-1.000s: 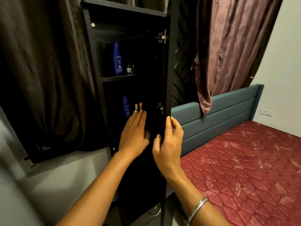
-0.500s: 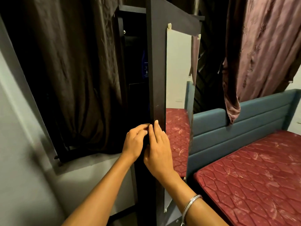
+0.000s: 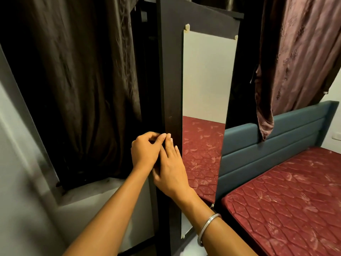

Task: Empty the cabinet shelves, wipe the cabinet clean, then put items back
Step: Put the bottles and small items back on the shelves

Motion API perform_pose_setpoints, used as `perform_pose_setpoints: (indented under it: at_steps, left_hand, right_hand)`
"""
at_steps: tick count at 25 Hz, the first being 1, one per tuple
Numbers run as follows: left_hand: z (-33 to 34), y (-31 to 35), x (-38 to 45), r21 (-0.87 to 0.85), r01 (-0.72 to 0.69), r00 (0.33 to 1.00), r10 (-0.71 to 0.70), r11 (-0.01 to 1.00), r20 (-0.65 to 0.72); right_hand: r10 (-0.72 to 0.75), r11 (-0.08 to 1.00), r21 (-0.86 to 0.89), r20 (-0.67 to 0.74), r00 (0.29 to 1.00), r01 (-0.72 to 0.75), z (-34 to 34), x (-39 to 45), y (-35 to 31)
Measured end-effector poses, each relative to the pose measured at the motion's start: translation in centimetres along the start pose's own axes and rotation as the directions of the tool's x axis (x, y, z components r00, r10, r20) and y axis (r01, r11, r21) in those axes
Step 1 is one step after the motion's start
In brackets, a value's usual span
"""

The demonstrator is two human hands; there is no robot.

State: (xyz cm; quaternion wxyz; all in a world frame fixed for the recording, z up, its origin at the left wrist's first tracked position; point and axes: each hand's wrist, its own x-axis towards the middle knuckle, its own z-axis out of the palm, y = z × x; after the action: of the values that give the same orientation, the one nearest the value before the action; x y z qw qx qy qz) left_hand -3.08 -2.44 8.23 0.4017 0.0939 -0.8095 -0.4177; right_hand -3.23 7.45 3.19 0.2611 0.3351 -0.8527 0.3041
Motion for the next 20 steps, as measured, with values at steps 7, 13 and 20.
perform_pose_setpoints:
  at_steps: [7, 13, 20]
  left_hand:
    - [0.6, -1.7, 3.5, 0.184, 0.001, 0.989, 0.026, 0.983, -0.144]
    - [0.9, -2.6, 5.5, 0.22, 0.051, 0.992, -0.024, 0.974, -0.121]
    - [1.4, -3.4, 6.6, 0.165, 0.049, 0.994, -0.032, 0.985, -0.107]
  right_hand:
    - [-0.05, 0.998, -0.033, 0.083, 0.995, 0.053, 2.2, 3.4, 0.5]
    - [-0.057, 0.996, -0.059, 0.122, 0.991, 0.065, 3.2, 5.3, 0.7]
    - [-0.05, 0.995, -0.081, 0.139, 0.989, 0.062, 4.2, 6.4, 0.7]
